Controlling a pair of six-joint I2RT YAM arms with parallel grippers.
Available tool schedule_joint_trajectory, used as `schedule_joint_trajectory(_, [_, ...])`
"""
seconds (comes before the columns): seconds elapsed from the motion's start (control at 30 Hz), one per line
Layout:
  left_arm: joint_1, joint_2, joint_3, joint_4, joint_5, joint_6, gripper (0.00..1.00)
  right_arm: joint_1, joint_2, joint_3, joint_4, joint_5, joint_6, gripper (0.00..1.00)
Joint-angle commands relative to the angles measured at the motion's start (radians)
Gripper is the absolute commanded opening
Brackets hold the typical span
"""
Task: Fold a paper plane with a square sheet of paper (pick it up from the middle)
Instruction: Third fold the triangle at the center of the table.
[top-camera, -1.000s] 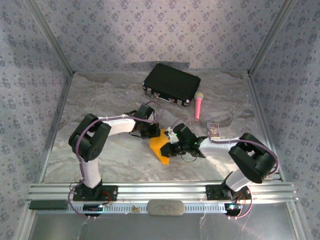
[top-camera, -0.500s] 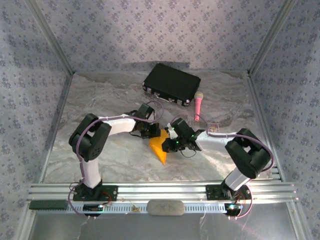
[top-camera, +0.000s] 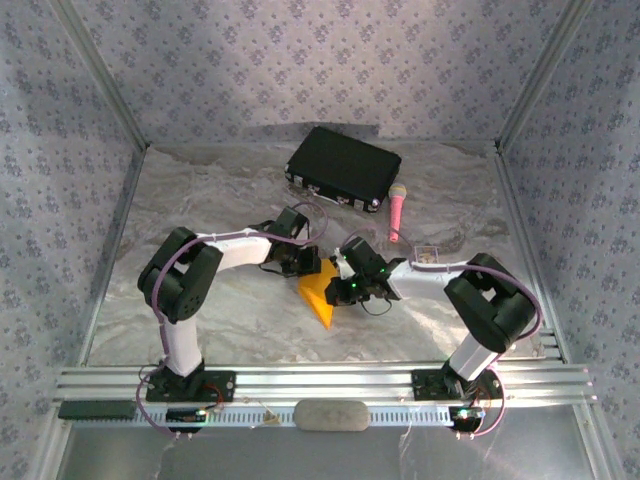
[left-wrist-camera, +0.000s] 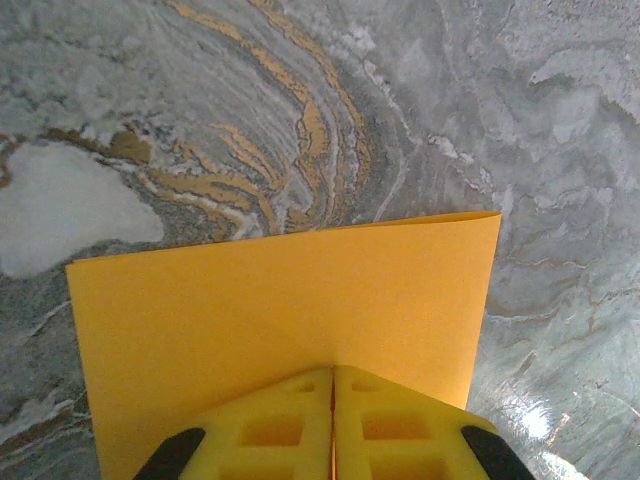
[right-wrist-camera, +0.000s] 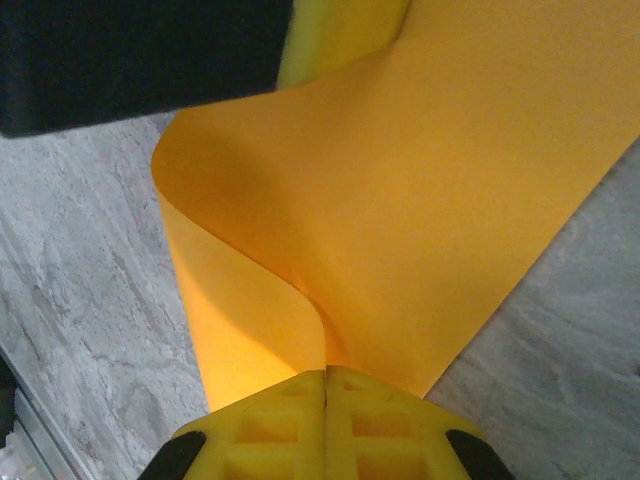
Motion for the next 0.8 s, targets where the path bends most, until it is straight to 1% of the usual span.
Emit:
schedule_joint_trajectory(0.0, [0.0, 0.005, -0.027, -0.034, -0.013, -0.005, 0.08, 0.0, 0.018, 0.032, -0.033, 0.013, -0.023, 0.01])
schedule_joint_trajectory(0.37, [0.001, 0.005, -0.035, -0.024, -0.015, -0.014, 0.08, 0.0, 0.025, 0.031, -0.042, 0.032, -0.024, 0.01])
schedule_joint_trajectory(0.77, [0.0, 0.005, -0.038, -0.023, -0.013, -0.017, 0.08, 0.001, 0.044, 0.033, -0.034, 0.023, -0.021, 0.0])
